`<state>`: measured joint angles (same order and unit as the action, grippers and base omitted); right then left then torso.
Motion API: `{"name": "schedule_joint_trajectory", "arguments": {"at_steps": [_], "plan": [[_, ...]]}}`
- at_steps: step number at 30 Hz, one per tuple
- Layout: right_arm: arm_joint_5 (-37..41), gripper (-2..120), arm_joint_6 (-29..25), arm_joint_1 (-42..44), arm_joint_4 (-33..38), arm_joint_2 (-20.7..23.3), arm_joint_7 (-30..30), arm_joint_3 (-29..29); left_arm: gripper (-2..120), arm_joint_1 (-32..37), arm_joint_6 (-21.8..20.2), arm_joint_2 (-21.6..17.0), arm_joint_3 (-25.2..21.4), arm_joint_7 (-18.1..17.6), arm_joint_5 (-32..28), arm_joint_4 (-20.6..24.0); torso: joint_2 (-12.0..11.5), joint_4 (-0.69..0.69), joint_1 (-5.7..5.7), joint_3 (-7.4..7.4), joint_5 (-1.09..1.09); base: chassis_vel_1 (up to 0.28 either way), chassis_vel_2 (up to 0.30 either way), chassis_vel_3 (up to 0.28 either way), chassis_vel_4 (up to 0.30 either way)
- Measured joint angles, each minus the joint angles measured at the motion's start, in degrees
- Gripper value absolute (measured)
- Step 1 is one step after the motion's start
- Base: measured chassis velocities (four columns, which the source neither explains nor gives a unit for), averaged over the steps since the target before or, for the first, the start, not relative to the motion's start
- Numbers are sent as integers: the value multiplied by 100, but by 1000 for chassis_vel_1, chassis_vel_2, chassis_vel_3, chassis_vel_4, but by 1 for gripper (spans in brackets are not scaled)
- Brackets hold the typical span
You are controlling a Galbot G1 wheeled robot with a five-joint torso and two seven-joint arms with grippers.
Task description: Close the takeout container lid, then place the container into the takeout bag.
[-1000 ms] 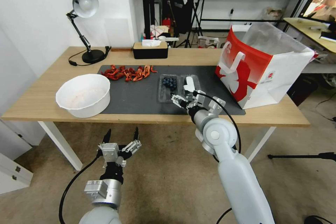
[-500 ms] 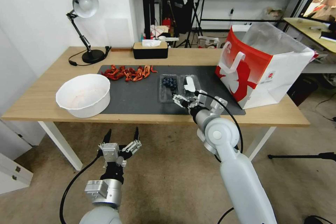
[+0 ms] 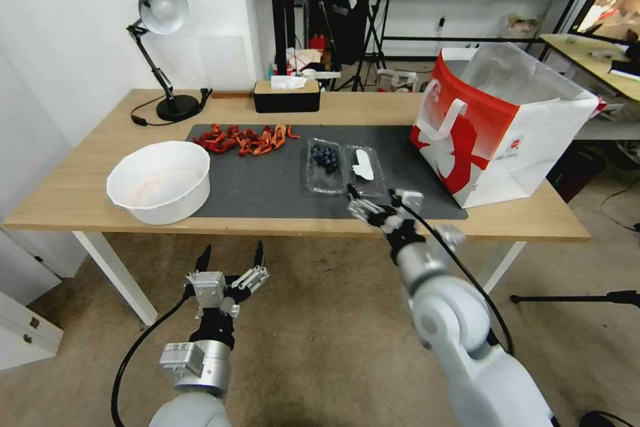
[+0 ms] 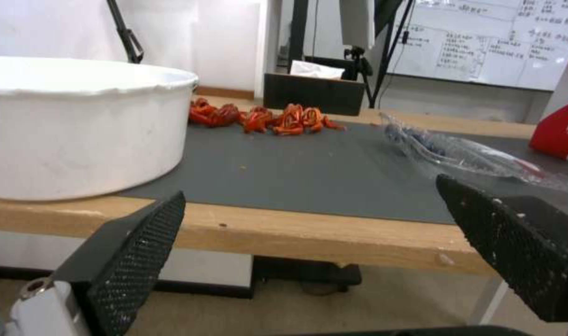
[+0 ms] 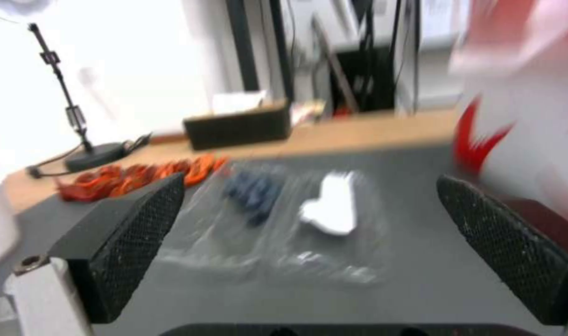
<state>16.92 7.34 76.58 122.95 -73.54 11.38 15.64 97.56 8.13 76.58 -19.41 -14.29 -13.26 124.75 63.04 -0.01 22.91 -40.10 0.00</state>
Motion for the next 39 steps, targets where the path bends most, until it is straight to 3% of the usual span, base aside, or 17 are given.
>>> {"name": "schedule_joint_trajectory", "arguments": {"at_steps": [4, 5, 6, 9, 19, 39], "plan": [[-460, 100, -551, 386, 102, 13, -46, 98, 100, 8, 19, -4, -26, 40, -25, 14, 0, -1, 0, 0, 0, 0, 0, 0, 0], [-783, 100, -968, 711, 157, -61, -72, 184, 100, 18, 72, -13, -44, 115, -48, 12, 0, 0, 0, 0, 0, 0, 0, 0, 0], [-783, 100, -968, 711, 157, -61, -72, 184, 100, 18, 72, -13, -44, 115, -48, 12, 0, 0, 0, 0, 0, 0, 0, 0, 0], [-1226, 100, -1661, 1245, 143, -261, -45, 258, 100, 14, 146, -40, -49, 165, -64, -23, 0, 0, 0, 0, -1, 0, 0, 0, 0], [-1777, 100, -2764, 2269, -241, -690, 173, 305, 100, -7, 242, -97, -57, 404, -140, -87, -1, 0, 0, 0, -1, 0, 0, 0, 0], [-1837, 100, -2832, 2412, -330, -818, 68, 267, 100, 1, 329, -112, -46, 473, -124, -141, -2, 1, 1, 0, -1, 0, 0, 0, 0]]}}
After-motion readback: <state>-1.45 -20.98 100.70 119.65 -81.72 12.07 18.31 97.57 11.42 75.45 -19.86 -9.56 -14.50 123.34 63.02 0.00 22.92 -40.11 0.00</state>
